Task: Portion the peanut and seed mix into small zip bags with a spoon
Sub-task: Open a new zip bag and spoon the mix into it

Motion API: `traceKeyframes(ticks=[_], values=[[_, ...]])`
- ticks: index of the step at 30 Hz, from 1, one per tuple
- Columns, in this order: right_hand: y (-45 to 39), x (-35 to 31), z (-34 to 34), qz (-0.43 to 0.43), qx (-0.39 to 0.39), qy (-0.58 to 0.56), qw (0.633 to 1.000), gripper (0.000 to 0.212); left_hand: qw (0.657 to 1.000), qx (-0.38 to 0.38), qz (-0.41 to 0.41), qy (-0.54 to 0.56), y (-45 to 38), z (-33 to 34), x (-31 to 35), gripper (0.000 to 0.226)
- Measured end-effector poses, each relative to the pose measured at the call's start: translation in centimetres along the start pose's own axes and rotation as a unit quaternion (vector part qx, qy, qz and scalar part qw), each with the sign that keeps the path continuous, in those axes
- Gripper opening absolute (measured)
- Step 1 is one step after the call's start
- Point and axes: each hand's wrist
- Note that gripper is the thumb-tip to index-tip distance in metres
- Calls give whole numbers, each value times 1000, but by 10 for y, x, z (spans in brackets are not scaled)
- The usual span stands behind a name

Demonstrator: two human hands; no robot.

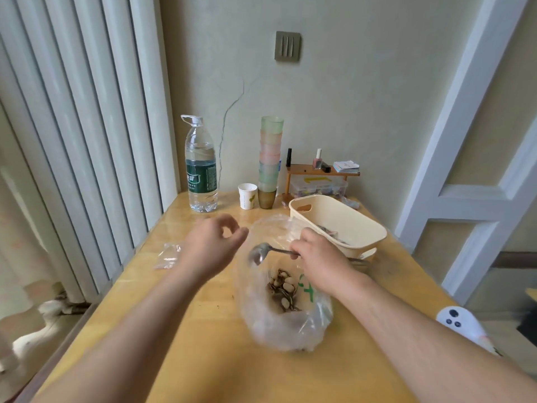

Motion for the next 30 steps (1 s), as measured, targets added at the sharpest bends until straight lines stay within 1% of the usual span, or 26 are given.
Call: traceKeyframes(ticks=[1, 2, 3, 4, 5, 6, 7, 9, 10, 12, 14, 16, 18, 22, 25, 27, 30], values=[[2, 1, 1, 8, -15, 18, 1000, 31, 996, 53, 52, -43, -1, 15, 8, 21], [5, 1, 2, 19, -27, 38, 999, 32, 991, 62, 103, -53, 0, 28, 19, 12], [8, 1, 2, 34, -37, 62, 997, 31, 987, 34, 149, -47, 0, 39, 31, 6], [11, -1, 1, 53, -50, 86, 994, 31, 981, -8, 186, -51, -2, 50, 42, 12], [14, -3, -1, 73, -67, 108, 989, 30, 974, -56, 205, -81, -3, 60, 50, 24], [18, -5, -4, 93, -83, 123, 985, 30, 966, -102, 202, -128, -7, 69, 54, 33], [22, -5, -5, 111, -99, 132, 980, 30, 955, -137, 189, -182, -12, 77, 55, 37], [29, -2, -5, 140, -129, 135, 972, 32, 930, -191, 139, -282, -23, 88, 46, 31], [33, 1, -3, 151, -141, 132, 970, 33, 918, -216, 103, -316, -28, 94, 39, 34], [40, 8, 2, 166, -157, 119, 966, 36, 898, -259, 37, -355, -34, 106, 21, 47], [46, 13, 7, 180, -159, 104, 965, 37, 894, -282, -2, -347, -36, 117, 8, 51], [51, 18, 14, 190, -157, 80, 966, 33, 906, -269, -5, -326, -40, 124, -3, 41], [53, 22, 21, 186, -135, 54, 972, 21, 925, -234, -8, -299, -44, 128, -11, 29], [52, 25, 24, 170, -66, 21, 983, 24, 949, -193, -10, -248, -48, 113, -4, 24], [49, 22, 19, 158, -14, 13, 987, 20, 965, -148, 13, -217, -51, 93, 15, 16], [48, 17, 16, 154, 12, -15, 988, 18, 972, -114, 40, -203, -49, 79, 26, 10], [50, 6, 16, 140, 14, -56, 989, 19, 977, -62, 69, -191, -44, 64, 30, 10]])
Point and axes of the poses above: each hand's wrist, its own y-axis away from the middle knuckle, its own z-axis out of the palm, x = y × z, and after that the axes turned 1 degree about y, right-handed
